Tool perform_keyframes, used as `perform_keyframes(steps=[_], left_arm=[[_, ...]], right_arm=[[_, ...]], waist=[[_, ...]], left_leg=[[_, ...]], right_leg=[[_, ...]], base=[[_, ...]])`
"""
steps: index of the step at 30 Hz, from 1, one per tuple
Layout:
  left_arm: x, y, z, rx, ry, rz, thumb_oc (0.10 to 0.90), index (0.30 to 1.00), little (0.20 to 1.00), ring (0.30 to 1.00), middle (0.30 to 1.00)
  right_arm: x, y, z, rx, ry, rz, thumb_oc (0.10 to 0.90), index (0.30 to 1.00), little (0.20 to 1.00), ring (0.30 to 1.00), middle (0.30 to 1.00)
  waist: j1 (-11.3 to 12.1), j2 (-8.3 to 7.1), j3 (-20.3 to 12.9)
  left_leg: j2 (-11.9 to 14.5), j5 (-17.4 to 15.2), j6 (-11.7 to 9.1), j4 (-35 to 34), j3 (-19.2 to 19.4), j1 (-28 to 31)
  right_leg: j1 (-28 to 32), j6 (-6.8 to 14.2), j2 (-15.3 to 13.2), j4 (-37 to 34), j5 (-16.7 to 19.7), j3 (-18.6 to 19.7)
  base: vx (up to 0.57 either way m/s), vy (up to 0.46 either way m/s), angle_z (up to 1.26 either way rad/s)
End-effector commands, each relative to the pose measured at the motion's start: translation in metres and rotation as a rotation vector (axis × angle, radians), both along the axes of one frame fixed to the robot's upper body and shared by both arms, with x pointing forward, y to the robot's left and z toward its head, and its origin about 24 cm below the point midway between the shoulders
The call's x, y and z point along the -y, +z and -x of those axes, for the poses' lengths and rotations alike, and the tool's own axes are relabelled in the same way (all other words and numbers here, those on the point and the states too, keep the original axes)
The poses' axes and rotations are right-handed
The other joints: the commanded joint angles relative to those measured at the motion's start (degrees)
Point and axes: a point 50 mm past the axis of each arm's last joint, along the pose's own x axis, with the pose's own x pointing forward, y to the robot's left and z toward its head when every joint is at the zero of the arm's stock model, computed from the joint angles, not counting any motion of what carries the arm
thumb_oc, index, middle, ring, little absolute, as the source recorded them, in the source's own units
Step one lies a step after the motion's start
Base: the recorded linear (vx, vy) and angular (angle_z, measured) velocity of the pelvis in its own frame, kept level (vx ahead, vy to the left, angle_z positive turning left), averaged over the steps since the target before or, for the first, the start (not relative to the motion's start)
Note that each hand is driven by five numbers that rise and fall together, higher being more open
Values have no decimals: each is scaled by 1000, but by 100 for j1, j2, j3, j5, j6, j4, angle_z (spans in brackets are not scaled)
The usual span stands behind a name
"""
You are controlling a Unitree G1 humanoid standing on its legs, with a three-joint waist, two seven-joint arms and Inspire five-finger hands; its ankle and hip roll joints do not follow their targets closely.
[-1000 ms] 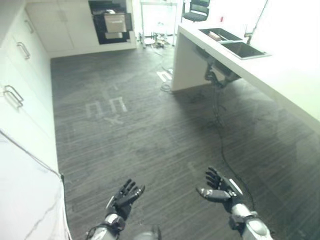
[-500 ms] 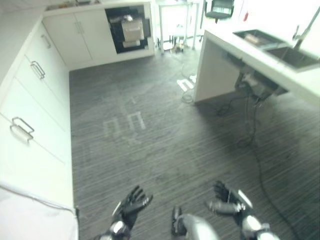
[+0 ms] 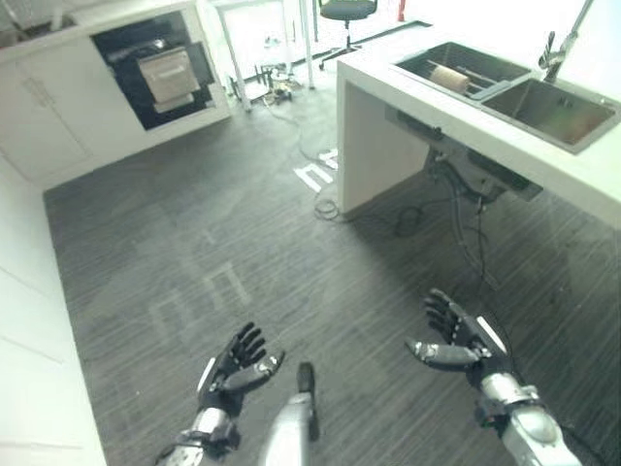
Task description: Place the dishes in the dishwasher.
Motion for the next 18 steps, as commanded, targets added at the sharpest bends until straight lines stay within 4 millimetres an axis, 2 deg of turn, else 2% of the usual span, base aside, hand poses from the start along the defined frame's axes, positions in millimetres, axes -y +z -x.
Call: perform_keyframes(steps=[1,2,4,5,6,7,8,9,10,11,12,13,15,16,18], left_arm=[[-14,66,-35,354,-65,-155,800,900,900,900,900],[-14,71,-39,363,-67,-163,800,900,900,900,900],[-14,81,-48,399,-73,-193,800,900,900,900,900],[-16,90,-53,434,-63,-242,800,900,900,900,900],[-17,95,-55,452,-54,-259,800,900,900,900,900],[-18,101,-57,479,-51,-274,800,900,900,900,900],[-16,110,-59,533,-68,-311,800,900,900,900,900],[-13,116,-59,567,-77,-331,800,900,900,900,900],[-12,122,-60,594,-77,-337,800,900,900,900,900],[-12,126,-60,612,-76,-341,800,900,900,900,900],[-14,135,-59,650,-77,-354,800,900,900,900,900],[-17,144,-59,685,-93,-400,800,900,900,900,900],[-17,149,-59,705,-86,-412,800,900,900,900,900],[-15,149,-59,707,-82,-408,800,900,900,900,900],[-11,151,-60,721,-86,-405,800,900,900,900,900]], right_arm=[[-3,60,-28,324,19,-41,800,900,900,900,900],[-3,62,-28,328,14,-52,800,900,900,900,900],[-3,68,-27,346,-6,-81,800,900,900,900,900],[-5,70,-26,364,-24,-90,800,900,900,900,900],[-7,72,-26,376,-16,-104,800,900,900,900,900],[-9,74,-27,393,-16,-144,800,900,900,900,900],[-13,78,-28,432,-21,-183,800,900,900,900,900],[-14,80,-30,452,-20,-193,800,900,900,900,900],[-17,82,-33,475,-16,-196,800,900,900,900,900],[-18,84,-35,488,-13,-201,800,900,900,900,900],[-18,90,-36,511,-8,-210,800,900,900,900,900],[-15,95,-34,532,-4,-209,800,900,900,900,900],[-11,97,-31,531,17,-195,800,900,900,900,900],[-11,98,-30,530,21,-186,800,900,900,900,900],[-11,98,-31,533,7,-187,800,900,900,900,900]], waist=[[157,-128,-342],[126,-142,-389],[38,-250,-521],[-11,-323,-588],[-31,-334,-609],[-45,-299,-631],[-63,-216,-582],[-71,-119,-528],[-67,-58,-471],[-51,-47,-446],[-36,-125,-417],[-84,-326,-333],[-186,-498,-312],[-254,-543,-320],[-341,-536,-332]], left_leg=[[421,513,-289,157,336,591],[381,460,-231,157,344,681],[186,313,-48,157,347,861],[25,255,66,157,319,956],[-3,230,107,157,327,1029],[-5,144,183,157,338,1127],[12,44,245,157,333,1304],[97,-20,268,157,405,1443],[160,-77,265,157,474,1578],[206,-98,244,157,529,1618],[226,-144,202,157,631,1697],[161,-281,107,157,733,1901],[69,-466,45,157,884,2125],[4,-606,40,157,925,2286],[-27,-747,40,157,908,2468]], right_leg=[[-1209,810,-189,852,479,-88],[-1128,848,-260,852,472,-90],[-1001,1003,-491,852,895,-181],[-936,1149,-621,852,1417,-256],[-886,1240,-683,852,1772,-393],[-712,1313,-713,852,2276,-604],[-925,1333,-773,1432,2698,-846],[-1257,1302,-843,2044,2779,-1023],[-1623,1226,-952,2110,2663,-1277],[-1743,1168,-985,2069,2508,-1404],[-1812,1130,-950,1421,2332,-1738],[-2090,1125,-1038,852,2038,-1989],[-2724,1200,-1315,852,1874,-2060],[-3066,1274,-1487,852,2132,-2095],[-3446,1299,-1610,852,2281,-2099]], base=[[511,274,-94],[454,223,-54],[377,147,-23],[348,115,-18],[409,147,-11],[356,176,0],[327,218,5],[242,194,-19],[157,106,-43],[198,-20,-47],[302,-179,-32],[310,-215,-40],[373,-206,-101],[482,-204,-95],[410,-196,-46]])
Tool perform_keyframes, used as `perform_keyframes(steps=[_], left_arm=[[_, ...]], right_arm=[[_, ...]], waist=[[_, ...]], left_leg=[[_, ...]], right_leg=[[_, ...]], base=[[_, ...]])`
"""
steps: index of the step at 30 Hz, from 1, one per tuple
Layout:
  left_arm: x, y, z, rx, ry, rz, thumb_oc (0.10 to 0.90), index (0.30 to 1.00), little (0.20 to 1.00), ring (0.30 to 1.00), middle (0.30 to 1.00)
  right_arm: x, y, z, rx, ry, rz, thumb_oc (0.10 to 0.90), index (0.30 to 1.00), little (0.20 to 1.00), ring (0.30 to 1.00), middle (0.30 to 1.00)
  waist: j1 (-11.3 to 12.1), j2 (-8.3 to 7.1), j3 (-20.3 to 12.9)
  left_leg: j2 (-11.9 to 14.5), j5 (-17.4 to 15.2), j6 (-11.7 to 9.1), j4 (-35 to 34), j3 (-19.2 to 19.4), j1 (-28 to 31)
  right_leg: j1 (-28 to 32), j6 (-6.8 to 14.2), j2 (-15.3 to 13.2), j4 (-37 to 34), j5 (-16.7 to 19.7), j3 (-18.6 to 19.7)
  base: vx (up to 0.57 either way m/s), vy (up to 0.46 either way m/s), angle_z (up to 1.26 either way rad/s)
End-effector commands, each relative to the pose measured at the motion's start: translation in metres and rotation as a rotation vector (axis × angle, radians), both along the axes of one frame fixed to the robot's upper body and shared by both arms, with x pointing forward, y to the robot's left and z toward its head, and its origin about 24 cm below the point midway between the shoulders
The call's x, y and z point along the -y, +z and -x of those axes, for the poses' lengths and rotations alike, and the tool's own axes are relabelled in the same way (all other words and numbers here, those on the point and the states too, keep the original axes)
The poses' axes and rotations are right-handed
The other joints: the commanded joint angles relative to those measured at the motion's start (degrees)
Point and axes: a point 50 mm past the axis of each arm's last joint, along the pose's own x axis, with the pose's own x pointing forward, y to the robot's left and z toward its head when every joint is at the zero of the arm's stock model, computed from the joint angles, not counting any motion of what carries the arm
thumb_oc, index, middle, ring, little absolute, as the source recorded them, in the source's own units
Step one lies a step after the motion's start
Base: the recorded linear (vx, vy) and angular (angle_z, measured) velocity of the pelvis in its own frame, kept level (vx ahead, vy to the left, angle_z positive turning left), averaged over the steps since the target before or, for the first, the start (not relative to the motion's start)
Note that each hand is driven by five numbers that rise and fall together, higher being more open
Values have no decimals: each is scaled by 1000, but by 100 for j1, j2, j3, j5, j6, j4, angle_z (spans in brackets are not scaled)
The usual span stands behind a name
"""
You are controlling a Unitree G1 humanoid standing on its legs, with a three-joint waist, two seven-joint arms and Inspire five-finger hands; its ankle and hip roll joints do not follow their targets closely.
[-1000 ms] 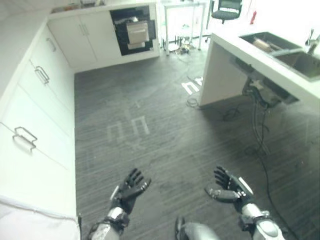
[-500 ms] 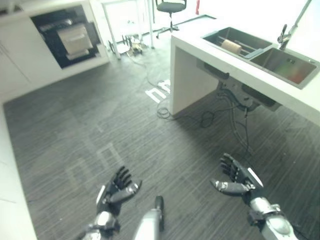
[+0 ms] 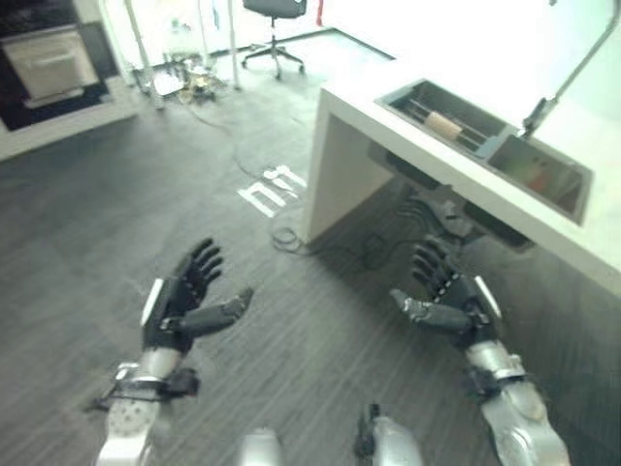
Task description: Place the dishes in the dishwasher.
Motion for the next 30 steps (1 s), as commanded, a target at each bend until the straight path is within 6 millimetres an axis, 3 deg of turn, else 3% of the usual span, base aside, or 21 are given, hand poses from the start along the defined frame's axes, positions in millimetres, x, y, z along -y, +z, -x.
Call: perform_keyframes(steps=[1,3,6,7,8,9,10,11,12,15,17,18,19,21,23,25,26,30], left_arm=[[36,56,-14,330,-155,-47,800,900,900,900,900],[40,58,-16,349,-167,-44,800,900,900,900,900],[41,61,-21,359,-145,25,800,900,900,900,900],[41,62,-22,371,-130,56,800,900,900,900,900],[42,61,-22,372,-124,55,800,900,900,900,900],[43,60,-23,366,-126,51,800,900,900,900,900],[48,61,-23,398,-118,49,800,900,900,900,900],[48,63,-18,426,-128,53,800,900,900,900,900],[48,66,-16,445,-131,48,800,900,900,900,900],[44,71,-10,487,-129,52,800,900,900,900,900],[41,72,-8,493,-139,42,800,900,900,900,900],[41,75,-8,499,-143,30,800,900,900,900,900],[39,78,-9,514,-133,36,800,900,900,900,900],[38,80,-7,529,-135,41,800,900,900,900,900],[37,92,-3,595,-157,10,800,900,900,900,900],[33,100,-3,629,-163,7,800,900,900,900,900],[33,106,-5,658,-181,6,800,900,900,900,900],[32,120,-5,740,-223,5,800,900,900,900,900]], right_arm=[[23,43,-12,231,-82,25,800,900,900,900,900],[24,46,-14,245,-102,45,800,900,900,900,900],[26,54,-20,266,-113,80,800,900,900,900,900],[26,59,-20,288,-106,101,800,900,900,900,900],[26,61,-20,300,-106,115,800,900,900,900,900],[26,62,-20,308,-105,124,800,900,900,900,900],[29,69,-22,331,-89,146,800,900,900,900,900],[29,73,-21,354,-85,165,800,900,900,900,900],[27,75,-22,368,-80,174,800,900,900,900,900],[24,82,-24,393,-57,174,800,900,900,900,900],[21,83,-25,402,-42,178,800,900,900,900,900],[18,85,-25,410,-29,187,800,900,900,900,900],[15,88,-25,420,-11,202,800,900,900,900,900],[14,93,-26,432,-3,203,800,900,900,900,900],[12,102,-27,464,-7,214,800,900,900,900,900],[16,102,-22,464,-19,213,800,900,900,900,900],[20,101,-17,458,-39,205,800,900,900,900,900],[24,96,-13,444,-97,179,800,900,900,900,900]], waist=[[-344,403,-505],[-387,391,-611],[-462,442,-852],[-458,612,-892],[-442,660,-897],[-435,614,-917],[-277,407,-794],[-117,370,-635],[-52,382,-588],[12,421,-586],[30,606,-560],[36,749,-551],[85,862,-594],[189,923,-599],[298,934,-606],[216,923,-646],[170,890,-726],[114,741,-846]], left_leg=[[-391,296,-279,-1250,-35,1033],[-403,139,-270,-1250,-47,1182],[-345,47,-333,-1250,-17,1555],[-113,605,-552,-1250,74,1784],[14,1079,-672,-1250,146,1881],[46,1544,-741,-1250,231,1954],[36,2418,-977,-340,368,1714],[94,2266,-892,244,341,948],[48,2092,-785,85,348,765],[-92,1973,-600,-1020,524,745],[67,1798,-641,-1250,487,500],[200,1498,-681,-1250,302,86],[324,1491,-828,-1250,-158,-406],[396,1768,-935,-1250,-537,-708],[369,1715,-911,-1250,-765,-761],[415,1623,-850,-1250,-590,-633],[313,1511,-764,-1250,-644,-509],[-8,1289,-547,-1250,-717,-261]], right_leg=[[655,-77,360,-525,903,-310],[645,-85,433,-525,704,-337],[873,-290,645,-525,602,-337],[1023,-440,877,-525,395,-393],[1116,-535,969,-525,288,-406],[1164,-608,945,-525,239,-414],[1582,-853,910,-525,-79,-296],[1916,-922,1002,-525,-268,-150],[2008,-902,1058,-525,-334,-62],[2052,-798,1196,-525,-424,302],[2102,-746,1448,-525,-509,551],[2170,-688,1596,-525,-590,690],[2278,-669,1712,-525,-708,923],[2429,-712,1795,-525,-856,1092],[2666,-639,1625,-525,-962,1197],[2758,-541,1465,-525,-935,1126],[2779,-452,1317,-525,-894,1052],[2811,-212,965,-525,-393,930]], base=[[387,-224,-25],[421,-258,-5],[402,-200,-1],[382,-188,-12],[334,-200,-25],[484,-380,-64],[569,-433,-104],[580,-384,-130],[306,-131,-117],[230,52,-96],[261,160,-115],[436,276,-136],[429,248,-136],[394,215,-121],[521,379,-140],[357,332,-71],[246,223,34],[265,212,93]])
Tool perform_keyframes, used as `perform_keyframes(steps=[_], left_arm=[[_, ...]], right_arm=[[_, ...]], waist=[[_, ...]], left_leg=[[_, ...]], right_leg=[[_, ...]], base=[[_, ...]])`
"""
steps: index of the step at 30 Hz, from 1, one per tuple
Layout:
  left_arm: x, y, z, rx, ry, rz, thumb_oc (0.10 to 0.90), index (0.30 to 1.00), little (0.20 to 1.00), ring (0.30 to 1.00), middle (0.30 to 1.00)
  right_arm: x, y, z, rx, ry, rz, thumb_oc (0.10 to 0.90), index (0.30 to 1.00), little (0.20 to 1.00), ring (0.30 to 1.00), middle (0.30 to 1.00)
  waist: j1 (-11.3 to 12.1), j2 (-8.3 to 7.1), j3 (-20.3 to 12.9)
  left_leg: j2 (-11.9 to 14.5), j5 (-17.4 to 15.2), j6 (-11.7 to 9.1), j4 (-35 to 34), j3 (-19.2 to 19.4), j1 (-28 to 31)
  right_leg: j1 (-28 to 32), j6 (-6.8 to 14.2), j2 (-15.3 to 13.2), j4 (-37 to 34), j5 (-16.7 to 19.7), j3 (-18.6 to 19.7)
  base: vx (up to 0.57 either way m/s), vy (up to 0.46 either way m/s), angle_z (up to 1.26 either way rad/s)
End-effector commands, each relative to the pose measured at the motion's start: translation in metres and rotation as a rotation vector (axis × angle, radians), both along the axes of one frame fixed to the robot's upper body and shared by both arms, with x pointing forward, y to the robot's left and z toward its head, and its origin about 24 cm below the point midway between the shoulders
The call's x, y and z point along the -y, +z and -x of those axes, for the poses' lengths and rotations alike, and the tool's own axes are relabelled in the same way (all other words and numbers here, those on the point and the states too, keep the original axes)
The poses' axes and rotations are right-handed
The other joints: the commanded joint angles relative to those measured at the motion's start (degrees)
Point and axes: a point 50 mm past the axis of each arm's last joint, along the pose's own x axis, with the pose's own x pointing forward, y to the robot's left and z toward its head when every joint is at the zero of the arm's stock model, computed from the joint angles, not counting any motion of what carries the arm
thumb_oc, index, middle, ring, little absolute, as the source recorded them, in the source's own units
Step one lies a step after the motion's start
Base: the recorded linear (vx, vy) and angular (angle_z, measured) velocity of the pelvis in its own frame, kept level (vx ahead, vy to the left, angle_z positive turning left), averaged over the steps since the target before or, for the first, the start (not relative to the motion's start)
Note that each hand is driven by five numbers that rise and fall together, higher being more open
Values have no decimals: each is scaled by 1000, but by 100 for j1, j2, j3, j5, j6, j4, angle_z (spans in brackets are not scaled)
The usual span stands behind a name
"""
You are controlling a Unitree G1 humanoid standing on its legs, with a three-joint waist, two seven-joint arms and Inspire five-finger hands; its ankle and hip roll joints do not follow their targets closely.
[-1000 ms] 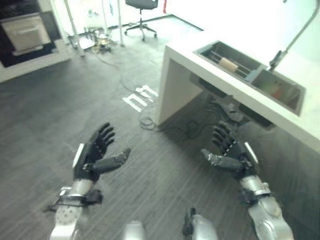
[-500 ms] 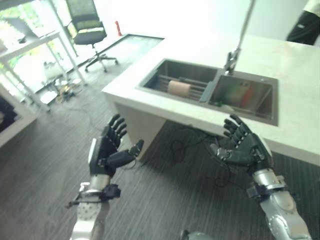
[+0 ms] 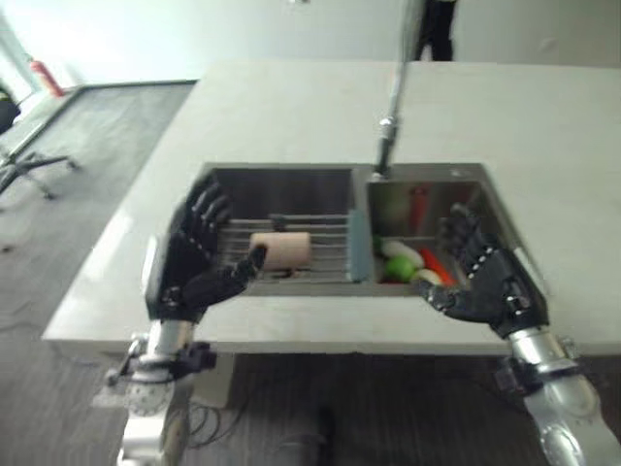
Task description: Place the dishes in the dishwasher.
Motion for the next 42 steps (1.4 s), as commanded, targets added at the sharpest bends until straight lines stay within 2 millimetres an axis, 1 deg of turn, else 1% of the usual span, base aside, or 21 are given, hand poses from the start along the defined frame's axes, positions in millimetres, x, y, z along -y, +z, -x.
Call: perform_keyframes(steps=[1,2,3,4,5,6,7,8,9,10,11,12,13,14,15,17,21,28,30,34,42], left_arm=[[1,53,20,315,-72,-51,800,900,900,900,900],[1,54,21,319,-77,-52,800,900,900,900,900],[1,56,22,326,-92,-53,800,900,900,900,900],[2,58,23,334,-106,-56,800,900,900,900,900],[3,59,24,346,-116,-58,800,900,900,900,900],[6,62,26,360,-125,-68,800,900,900,900,900],[6,62,27,360,-124,-70,800,900,900,900,900],[7,64,28,370,-128,-81,800,900,900,900,900],[9,67,28,375,-134,-95,800,900,900,900,900],[10,67,27,375,-135,-96,800,900,900,900,900],[10,69,26,377,-142,-95,800,900,900,900,900],[11,70,24,379,-144,-98,800,900,900,900,900],[13,70,22,371,-152,-104,800,900,900,900,900],[15,68,18,346,-178,-109,800,900,900,900,900],[19,66,17,328,-198,-118,800,900,900,900,900],[27,66,16,329,-207,-163,800,900,900,900,900],[30,64,14,299,-227,-194,800,900,900,900,900],[32,57,9,207,-218,-438,800,900,900,900,900],[34,52,3,113,-261,-544,800,900,900,900,900],[32,51,-4,48,-256,-698,800,900,900,900,900],[29,44,-21,-107,-252,-911,800,900,900,900,900]], right_arm=[[1,44,-12,271,-31,-10,800,900,900,900,900],[1,43,-12,268,-35,-16,800,900,900,900,900],[2,41,-11,263,-43,-27,800,900,900,900,900],[0,40,-11,261,-46,-32,800,900,900,900,900],[-1,40,-11,260,-46,-32,800,900,900,900,900],[-4,39,-12,256,-38,-38,800,900,900,900,900],[-5,39,-12,255,-34,-37,800,900,900,900,900],[-7,38,-13,250,-21,-36,800,900,900,900,900],[-9,39,-15,248,-1,-41,800,900,900,900,900],[-9,39,-15,248,2,-43,800,900,900,900,900],[-9,41,-17,249,17,-49,800,900,900,900,900],[-9,42,-18,251,24,-52,800,900,900,900,900],[-11,42,-21,256,28,-57,800,900,900,900,900],[-8,41,-21,251,22,-64,800,900,900,900,900],[-7,42,-21,250,18,-63,800,900,900,900,900],[-8,42,-24,244,14,-64,800,900,900,900,900],[-7,42,-24,237,10,-54,800,900,900,900,900],[0,43,-20,225,-8,-42,800,900,900,900,900],[1,45,-20,227,-19,-31,800,900,900,900,900],[1,47,-20,221,-22,9,800,900,900,900,900],[3,51,-24,211,-10,40,800,900,900,900,900]], waist=[[269,-154,-430],[273,-170,-441],[293,-189,-466],[300,-195,-471],[285,-166,-466],[231,-58,-408],[218,-34,-391],[205,-22,-355],[214,-43,-323],[219,-54,-321],[230,-136,-277],[224,-179,-246],[180,-243,-207],[148,-230,-213],[143,-231,-240],[131,-214,-326],[92,-144,-413],[-98,18,-476],[-198,87,-482],[-291,175,-497],[-469,259,-527]], left_leg=[[352,420,-676,-950,-338,417],[306,404,-641,-950,-346,425],[219,363,-564,-950,-364,429],[118,298,-472,-950,-355,469],[83,267,-422,-950,-368,515],[82,221,-362,-950,-436,629],[95,209,-362,-950,-441,643],[117,195,-373,-950,-391,684],[166,186,-417,-950,-308,695],[168,184,-425,-950,-292,697],[166,137,-471,-950,-194,751],[177,95,-497,-950,-133,799],[149,-33,-513,-950,-81,902],[190,-43,-486,-950,-95,911],[224,-21,-505,-950,-77,894],[290,-25,-542,-950,1,876],[357,-71,-566,-950,96,898],[464,-144,-600,-950,228,1002],[486,-164,-613,-950,258,1035],[514,-186,-618,-950,319,1084],[540,-201,-625,-950,435,1149]], right_leg=[[-817,737,-515,12,1488,180],[-799,756,-543,12,1556,182],[-737,778,-585,12,1728,180],[-642,797,-613,12,2101,112],[-590,800,-580,12,2372,78],[-670,756,-451,112,2657,12],[-738,738,-432,181,2655,-1],[-892,694,-404,121,2593,-143],[-1034,639,-390,12,2356,-340],[-1065,631,-394,12,2303,-365],[-1352,619,-485,12,2075,-495],[-1542,623,-566,12,1973,-537],[-1817,661,-691,12,2174,-474],[-1821,636,-619,12,1825,-318],[-1808,615,-548,12,1604,-261],[-1801,566,-461,12,1443,-155],[-1791,513,-356,12,1339,-47],[-1780,477,-229,12,1254,117],[-1792,479,-178,12,1242,208],[-1776,495,-141,12,1230,280],[-1756,523,-78,12,1220,388]], base=[[229,207,60],[228,231,86],[202,213,55],[236,258,30],[256,316,13],[168,238,20],[140,214,15],[54,74,8],[53,52,-11],[21,-51,-26],[11,-84,-33],[47,-158,-39],[84,-164,-24],[89,-176,16],[77,-162,-4],[48,-123,-11],[40,-79,-16],[28,-75,-18],[17,-54,-14],[10,-14,-6],[7,6,-6]])
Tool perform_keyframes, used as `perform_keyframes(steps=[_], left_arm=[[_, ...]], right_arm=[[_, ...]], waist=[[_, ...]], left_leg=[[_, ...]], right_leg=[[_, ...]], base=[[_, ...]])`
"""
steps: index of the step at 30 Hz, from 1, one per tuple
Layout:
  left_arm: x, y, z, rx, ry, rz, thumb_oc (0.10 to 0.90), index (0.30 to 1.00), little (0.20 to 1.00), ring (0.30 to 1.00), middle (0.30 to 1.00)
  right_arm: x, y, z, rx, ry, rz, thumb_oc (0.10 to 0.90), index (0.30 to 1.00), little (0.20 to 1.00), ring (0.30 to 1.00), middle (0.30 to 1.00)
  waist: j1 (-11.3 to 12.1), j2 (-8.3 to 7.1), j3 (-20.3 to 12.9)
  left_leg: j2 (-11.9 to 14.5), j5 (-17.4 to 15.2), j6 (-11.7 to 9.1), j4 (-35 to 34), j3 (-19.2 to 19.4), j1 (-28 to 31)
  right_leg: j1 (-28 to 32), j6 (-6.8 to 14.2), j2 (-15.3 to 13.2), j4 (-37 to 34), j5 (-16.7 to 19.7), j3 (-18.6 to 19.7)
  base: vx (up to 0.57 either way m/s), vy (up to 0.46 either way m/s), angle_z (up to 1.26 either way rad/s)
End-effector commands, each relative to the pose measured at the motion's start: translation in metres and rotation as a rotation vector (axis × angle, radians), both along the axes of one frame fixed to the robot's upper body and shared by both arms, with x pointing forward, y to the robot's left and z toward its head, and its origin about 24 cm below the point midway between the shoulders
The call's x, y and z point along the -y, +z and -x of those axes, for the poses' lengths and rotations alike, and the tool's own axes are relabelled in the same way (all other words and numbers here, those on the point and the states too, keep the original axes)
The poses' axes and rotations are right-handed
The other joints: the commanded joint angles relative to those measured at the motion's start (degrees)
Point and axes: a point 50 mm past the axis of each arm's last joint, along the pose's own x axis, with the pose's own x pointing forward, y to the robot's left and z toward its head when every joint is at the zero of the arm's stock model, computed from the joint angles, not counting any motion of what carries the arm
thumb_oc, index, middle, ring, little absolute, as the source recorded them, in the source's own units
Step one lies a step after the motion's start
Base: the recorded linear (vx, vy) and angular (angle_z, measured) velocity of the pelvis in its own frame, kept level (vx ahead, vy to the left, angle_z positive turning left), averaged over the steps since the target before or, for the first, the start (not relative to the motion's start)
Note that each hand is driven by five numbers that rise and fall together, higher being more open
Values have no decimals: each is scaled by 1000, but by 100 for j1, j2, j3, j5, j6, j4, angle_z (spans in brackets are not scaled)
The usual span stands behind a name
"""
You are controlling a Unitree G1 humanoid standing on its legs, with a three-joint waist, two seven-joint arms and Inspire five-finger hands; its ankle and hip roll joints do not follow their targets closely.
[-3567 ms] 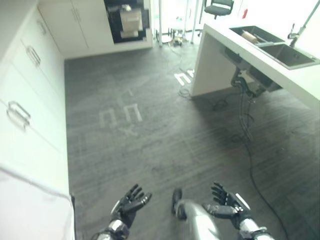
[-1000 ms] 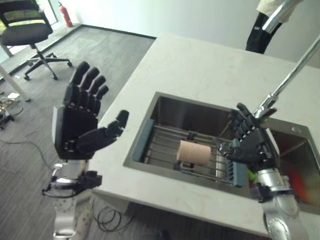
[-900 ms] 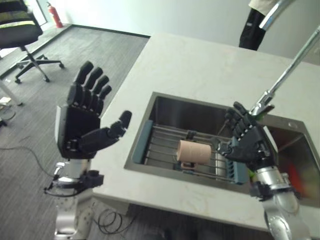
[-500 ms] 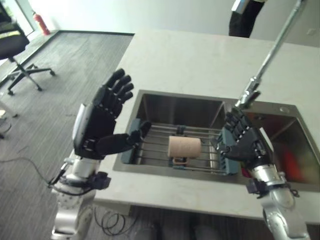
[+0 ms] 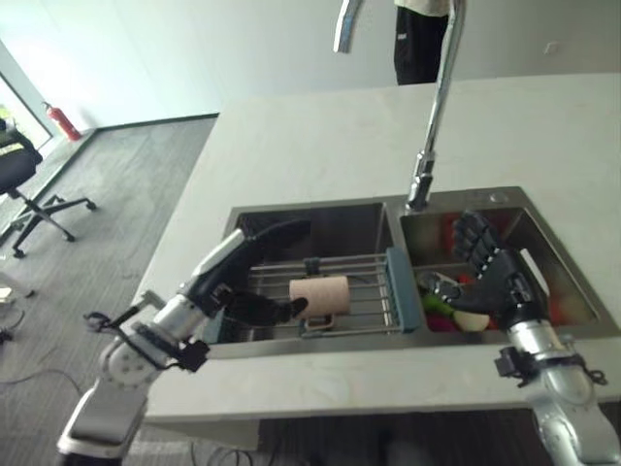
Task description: Place the dishes in the dishwasher.
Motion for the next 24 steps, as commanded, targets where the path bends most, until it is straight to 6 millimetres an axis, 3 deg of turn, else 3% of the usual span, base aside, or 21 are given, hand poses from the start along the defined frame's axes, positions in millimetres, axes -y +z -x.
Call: perform_keyframes(steps=[1,10,24], left_arm=[[7,28,-13,133,-18,-67,800,900,900,900,900],[2,12,-37,32,77,-215,800,900,900,900,900],[-1,-4,-53,29,165,-343,800,900,900,900,900]], right_arm=[[-10,57,-6,281,71,14,800,900,900,900,900],[-11,59,-10,273,101,98,800,900,900,900,900],[-9,59,-10,261,127,137,800,900,900,900,900]], waist=[[-57,-82,-336],[-242,-80,-394],[-442,-100,-440]], left_leg=[[172,-272,-243,59,24,154],[206,-319,-220,59,185,231],[247,-394,-188,59,383,326]], right_leg=[[409,527,55,-45,-371,9],[420,529,137,-45,-388,137],[405,528,230,-45,-378,310]], base=[[10,27,-9],[13,21,-7],[18,11,-11]])
